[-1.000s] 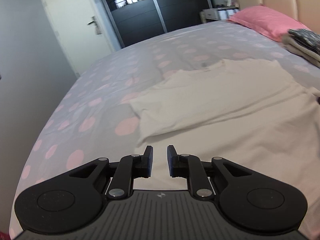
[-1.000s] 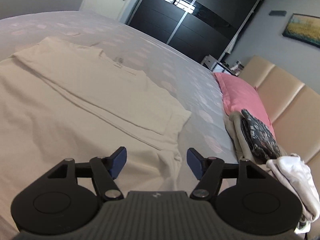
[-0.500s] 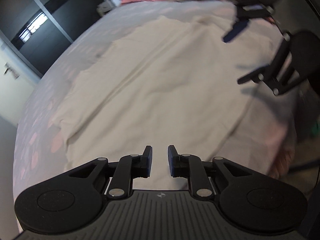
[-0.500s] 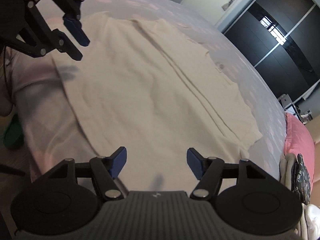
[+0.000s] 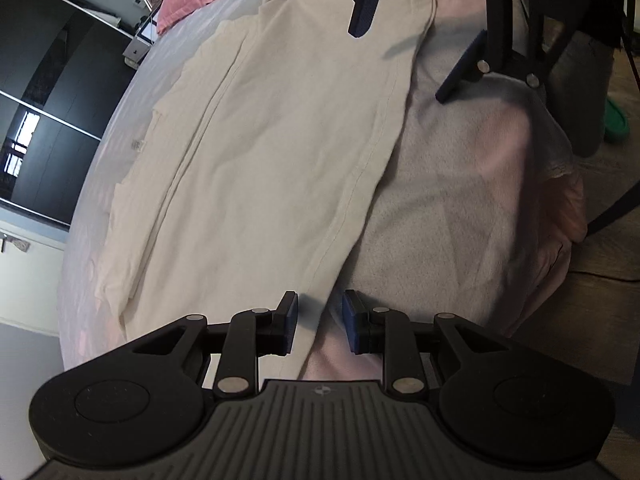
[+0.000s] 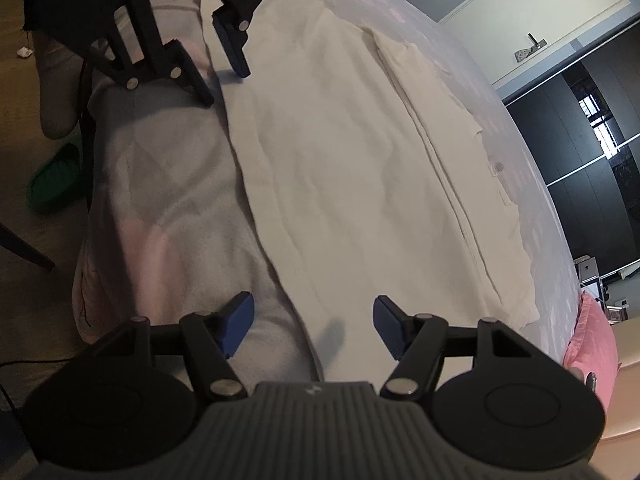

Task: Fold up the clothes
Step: 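Release the hem and move both open grippers toward the shirt collar, then close both grippers on the collar end of the folded white shirt strip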

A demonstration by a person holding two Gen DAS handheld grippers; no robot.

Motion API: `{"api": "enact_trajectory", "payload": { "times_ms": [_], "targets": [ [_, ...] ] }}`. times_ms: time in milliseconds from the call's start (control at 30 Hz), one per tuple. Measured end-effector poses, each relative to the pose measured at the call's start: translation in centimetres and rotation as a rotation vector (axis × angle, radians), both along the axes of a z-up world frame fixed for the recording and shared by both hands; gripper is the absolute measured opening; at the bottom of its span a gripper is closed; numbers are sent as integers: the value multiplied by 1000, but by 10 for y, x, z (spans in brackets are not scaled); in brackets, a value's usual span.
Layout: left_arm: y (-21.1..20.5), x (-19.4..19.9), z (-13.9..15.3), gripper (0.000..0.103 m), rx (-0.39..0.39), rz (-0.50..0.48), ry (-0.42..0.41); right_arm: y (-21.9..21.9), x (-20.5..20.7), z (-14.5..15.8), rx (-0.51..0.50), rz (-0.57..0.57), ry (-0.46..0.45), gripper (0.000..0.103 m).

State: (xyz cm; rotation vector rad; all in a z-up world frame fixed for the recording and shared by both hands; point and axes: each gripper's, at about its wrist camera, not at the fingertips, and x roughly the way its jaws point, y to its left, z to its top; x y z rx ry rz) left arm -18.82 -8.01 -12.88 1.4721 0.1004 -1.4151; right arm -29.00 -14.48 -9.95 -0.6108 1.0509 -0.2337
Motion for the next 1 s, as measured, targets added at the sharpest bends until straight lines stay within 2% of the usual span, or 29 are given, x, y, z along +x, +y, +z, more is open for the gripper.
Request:
{"api": "enact_trajectory", "payload": {
  "times_ms": [167, 333, 533, 767, 900, 1000],
  "targets": [
    [-3, 13, -9, 23, -4, 50, -112, -3, -5, -4, -67, 23, 23, 69],
    [2, 25, -14, 23, 10, 53, -148, -7, -11, -12, -165, 33, 63, 69],
    [7, 33, -16, 23, 24, 53, -190, -22, -21, -22, -256, -36, 125, 68],
    [13, 40, -18, 23, 38, 57, -232, -25, -30, -20, -268, -75, 125, 68],
    [10, 44, -25, 23, 59, 82, -293, -22, -35, -18, -276, -74, 129, 68],
    [7, 47, -30, 23, 74, 105, -336, -19, -38, -19, -282, -57, 135, 64]
  ]
}}
